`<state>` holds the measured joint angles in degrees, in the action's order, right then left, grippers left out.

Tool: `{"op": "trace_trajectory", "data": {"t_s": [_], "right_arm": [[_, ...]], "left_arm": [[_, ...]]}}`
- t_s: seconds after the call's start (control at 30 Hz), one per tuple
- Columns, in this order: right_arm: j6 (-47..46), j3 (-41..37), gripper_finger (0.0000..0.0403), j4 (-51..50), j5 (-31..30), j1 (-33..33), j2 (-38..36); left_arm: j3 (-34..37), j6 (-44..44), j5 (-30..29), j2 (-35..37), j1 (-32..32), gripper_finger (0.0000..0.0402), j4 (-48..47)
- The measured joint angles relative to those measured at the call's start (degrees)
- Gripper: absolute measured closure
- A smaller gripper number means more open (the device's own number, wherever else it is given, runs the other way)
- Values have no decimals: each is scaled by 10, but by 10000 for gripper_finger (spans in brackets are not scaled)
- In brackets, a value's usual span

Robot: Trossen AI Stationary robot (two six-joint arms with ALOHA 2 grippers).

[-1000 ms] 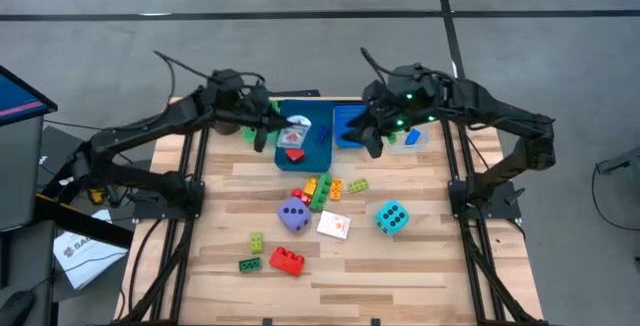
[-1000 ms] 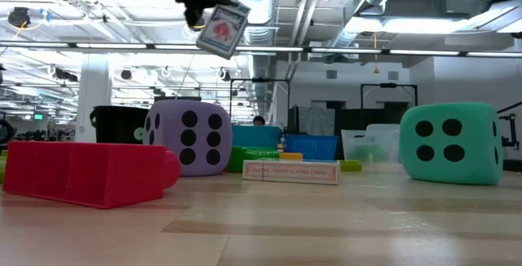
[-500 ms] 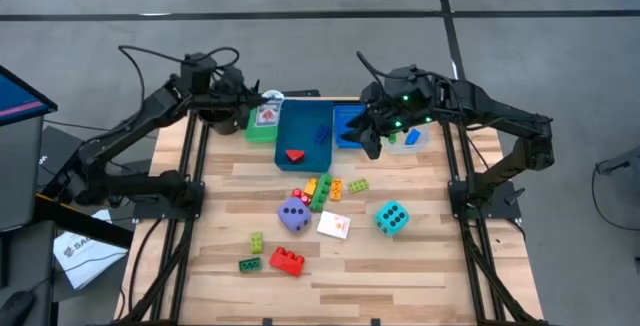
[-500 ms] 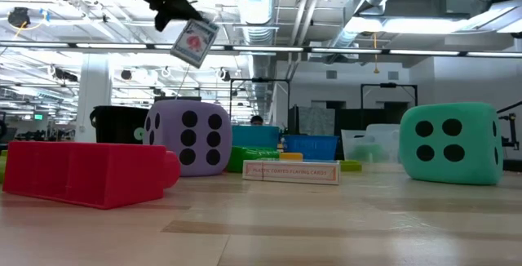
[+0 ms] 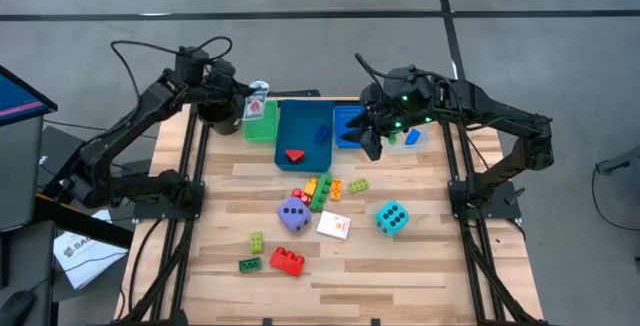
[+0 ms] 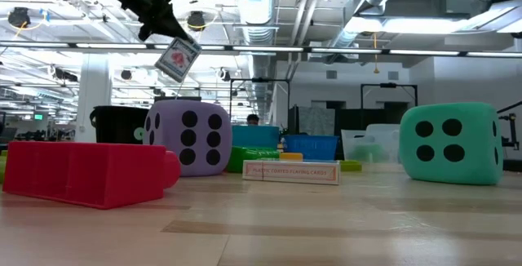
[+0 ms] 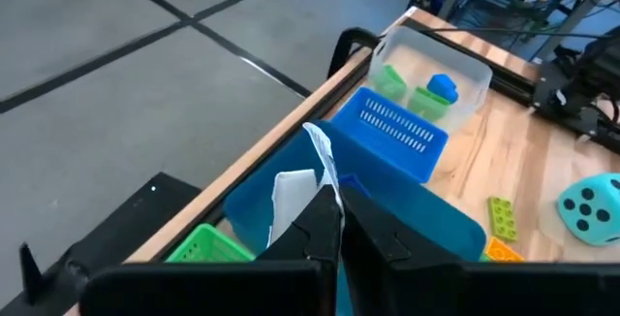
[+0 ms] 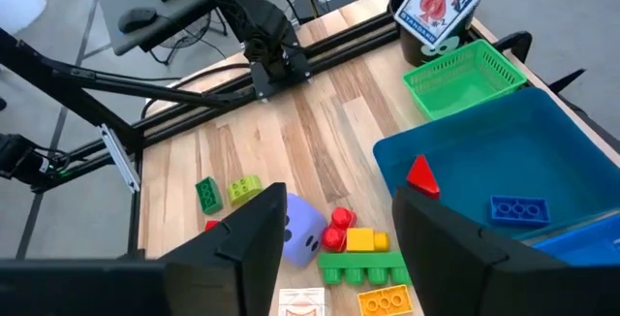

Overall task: Pick & Place Toys
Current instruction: Put the blue game card into the green bin

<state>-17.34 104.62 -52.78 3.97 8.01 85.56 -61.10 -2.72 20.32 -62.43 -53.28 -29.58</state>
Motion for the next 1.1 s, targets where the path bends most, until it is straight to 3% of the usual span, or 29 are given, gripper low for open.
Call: {"op": "trace_trajectory", "data": {"t_s": [0.57,1.1], "right_arm": [[-2,0,219,-1,0,0,0],[-2,0,219,-1,0,0,0]], "left_arm": [[145,15,1,-62,0,401,129],[197,17,0,-63,0,401,201]]}}
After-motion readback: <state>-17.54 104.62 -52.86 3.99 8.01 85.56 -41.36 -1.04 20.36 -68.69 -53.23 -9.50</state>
